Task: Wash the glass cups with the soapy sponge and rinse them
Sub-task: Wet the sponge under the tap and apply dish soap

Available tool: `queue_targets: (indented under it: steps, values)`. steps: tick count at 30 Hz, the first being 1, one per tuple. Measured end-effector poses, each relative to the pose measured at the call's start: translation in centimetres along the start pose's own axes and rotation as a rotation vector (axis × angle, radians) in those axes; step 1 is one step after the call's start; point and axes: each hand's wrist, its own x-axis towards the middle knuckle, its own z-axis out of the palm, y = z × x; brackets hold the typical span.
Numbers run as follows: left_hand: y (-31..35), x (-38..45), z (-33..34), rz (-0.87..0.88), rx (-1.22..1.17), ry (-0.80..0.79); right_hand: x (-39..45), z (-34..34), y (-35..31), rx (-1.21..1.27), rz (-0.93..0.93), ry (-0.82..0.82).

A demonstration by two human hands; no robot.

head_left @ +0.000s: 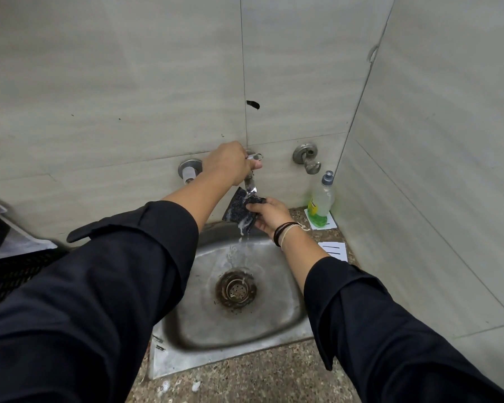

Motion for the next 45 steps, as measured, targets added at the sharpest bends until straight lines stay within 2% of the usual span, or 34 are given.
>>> queue_targets:
  steps: [7, 17, 33, 36, 39, 42, 45]
  values:
    - [0.0, -0.1, 0.2, -0.005, -0.011, 0.007, -0.7, -1.4, -0.3, 0.165, 0.100, 0.119]
    - [-0.1, -0.1, 0.2, -0.011, -0.039, 0.006, -0.9, -1.1, -0.2, 0.241, 0.136, 0.081]
    - [-0.5, 0.1, 0.4, 0.002, -0.048, 0.006, -0.2, -1.1, -0.3, 0.286, 0.139, 0.148]
    - [-0.6, 0.3, 0.4, 0.015, -0.056, -0.005, -0.2, -1.2, -0.2, 0.185, 0.087, 0.098]
    - [-0.4, 0.0, 0.1, 0.021, -0.029, -0.002, -0.3, -1.1, 0.0, -0.029, 0.009, 0.027]
    - [-0.6, -0.3, 0.8, 0.145, -0.103, 0.040, -0.4, -1.0, 0.2, -0.243, -0.036, 0.001]
    - [-1.7, -0.8, 1.9, 0.268, -0.212, 0.037, -1.0, -0.8, 0.1, -0.350, -0.063, -0.012]
